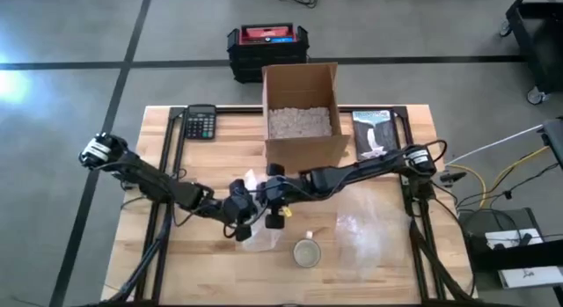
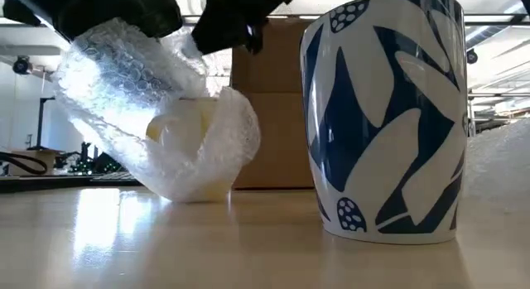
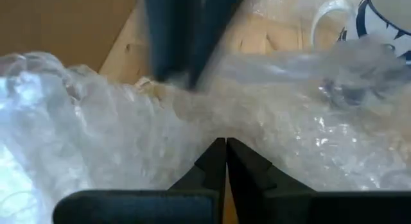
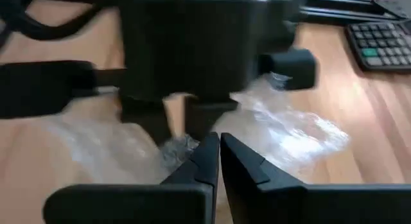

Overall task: Wrap mug
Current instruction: Wrap the yellow mug in bubble wrap

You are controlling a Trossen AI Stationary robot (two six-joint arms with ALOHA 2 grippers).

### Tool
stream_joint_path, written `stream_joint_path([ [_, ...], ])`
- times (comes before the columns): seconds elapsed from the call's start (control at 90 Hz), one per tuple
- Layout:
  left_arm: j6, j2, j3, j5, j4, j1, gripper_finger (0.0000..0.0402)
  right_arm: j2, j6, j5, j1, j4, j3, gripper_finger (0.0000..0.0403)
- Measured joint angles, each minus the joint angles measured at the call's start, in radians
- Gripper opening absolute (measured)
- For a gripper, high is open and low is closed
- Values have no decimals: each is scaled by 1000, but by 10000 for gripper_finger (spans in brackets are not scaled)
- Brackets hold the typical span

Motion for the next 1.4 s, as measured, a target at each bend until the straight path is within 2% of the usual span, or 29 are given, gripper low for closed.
stream_joint_path([
  [0.278,-10,-2,37,9,-41,-1,2,110,59,2,-6,0,-37,2],
  [0.411,-12,-23,143,84,-220,-7,3,132,67,0,-7,10,-34,2],
  [0.5,-15,-39,246,91,-407,-33,1,133,67,1,-8,7,-34,2],
  [0.556,-18,-41,301,53,-539,-55,1,130,66,1,-9,6,-34,2],
  [0.622,-33,-41,348,-42,-678,-75,1,128,66,1,-8,4,-35,2],
  [0.744,-97,-46,354,-220,-808,-89,1,127,62,1,-9,3,-35,2],
  [0.856,-93,-46,298,-329,-728,-84,0,127,60,1,-8,2,-36,2],
  [0.911,-65,-46,266,-347,-646,-78,0,127,59,1,-8,2,-36,2],
  [0.956,-28,-45,235,-319,-551,-70,0,127,59,1,-9,2,-36,2],
  [1.078,30,-22,128,-154,-280,-40,0,127,59,1,-8,3,-36,2],
  [1.144,26,-3,75,-131,-181,-30,0,127,59,1,-8,4,-36,2],
  [1.244,3,19,35,-142,-112,-20,0,122,60,2,-9,3,-36,2],
  [1.4,8,25,32,-146,-116,-17,0,79,46,1,-7,-86,-12,2],
])
